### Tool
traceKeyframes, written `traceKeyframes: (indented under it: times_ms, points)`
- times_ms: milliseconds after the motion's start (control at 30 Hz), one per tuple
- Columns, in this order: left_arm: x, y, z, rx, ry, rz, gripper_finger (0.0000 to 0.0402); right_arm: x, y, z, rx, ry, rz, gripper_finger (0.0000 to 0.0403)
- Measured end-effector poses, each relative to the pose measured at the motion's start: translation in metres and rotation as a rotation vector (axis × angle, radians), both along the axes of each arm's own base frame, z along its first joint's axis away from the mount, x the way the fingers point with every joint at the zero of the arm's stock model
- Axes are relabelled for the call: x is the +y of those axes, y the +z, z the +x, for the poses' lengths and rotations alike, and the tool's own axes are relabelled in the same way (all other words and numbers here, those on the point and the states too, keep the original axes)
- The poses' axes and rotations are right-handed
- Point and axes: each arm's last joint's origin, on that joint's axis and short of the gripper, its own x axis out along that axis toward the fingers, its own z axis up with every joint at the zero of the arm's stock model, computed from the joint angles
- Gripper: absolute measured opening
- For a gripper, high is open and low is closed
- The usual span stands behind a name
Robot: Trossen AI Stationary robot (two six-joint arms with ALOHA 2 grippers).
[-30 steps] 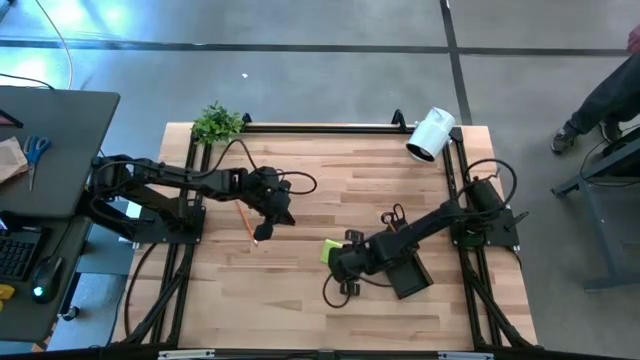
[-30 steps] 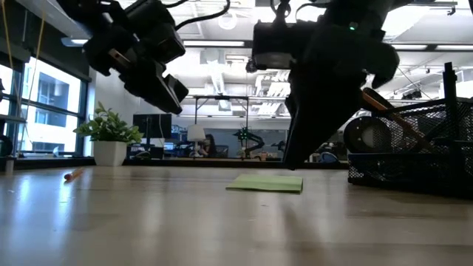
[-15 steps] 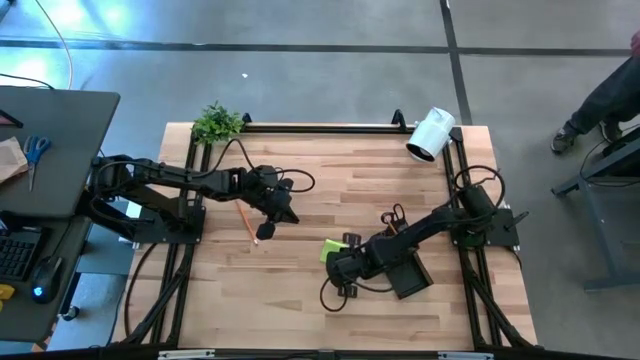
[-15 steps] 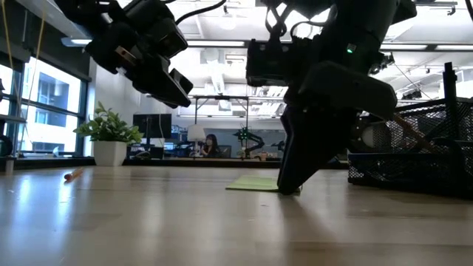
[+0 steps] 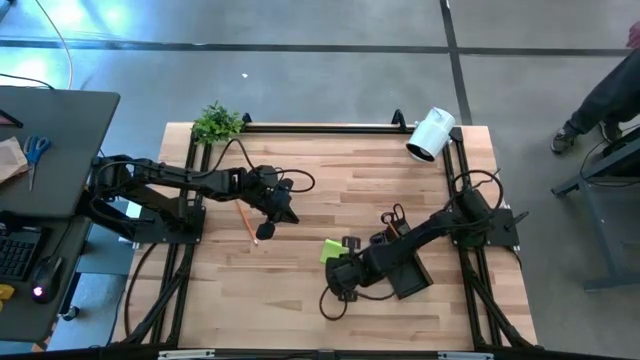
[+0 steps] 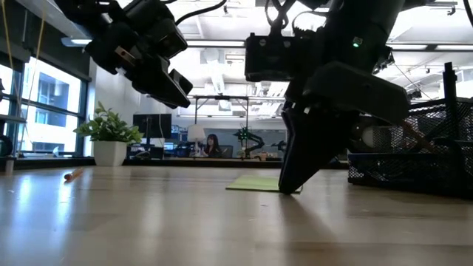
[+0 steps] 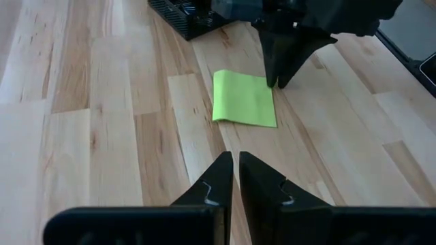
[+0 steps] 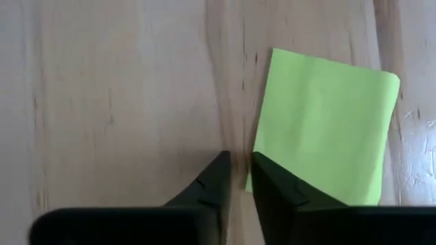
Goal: Pick and place office supplies into organizer
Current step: Put the green sticky notes into the black desk organizer
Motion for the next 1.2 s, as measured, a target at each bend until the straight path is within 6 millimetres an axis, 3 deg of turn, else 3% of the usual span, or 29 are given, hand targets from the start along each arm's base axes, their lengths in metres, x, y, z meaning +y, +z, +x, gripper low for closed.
traceKeyframes:
  times_ms: [233, 700, 1000, 1200]
  points:
    - [0.000, 0.000, 0.000, -0.002, -0.005, 0.007, 0.0017, 0.000, 0.005, 0.001, 0.031, 0.007, -0.010, 0.0003]
    - [0.000, 0.000, 0.000, -0.008, -0.016, 0.021, 0.0015, -0.001, 0.005, -0.001, 0.047, -0.013, -0.005, 0.0021]
    - [0.000, 0.000, 0.000, -0.009, -0.016, 0.022, 0.0014, -0.004, 0.006, 0.002, 0.023, -0.033, -0.015, 0.0068]
    - [0.000, 0.000, 0.000, -0.009, -0.016, 0.022, 0.0014, -0.010, -0.001, 0.007, 0.061, -0.038, 0.039, 0.0059]
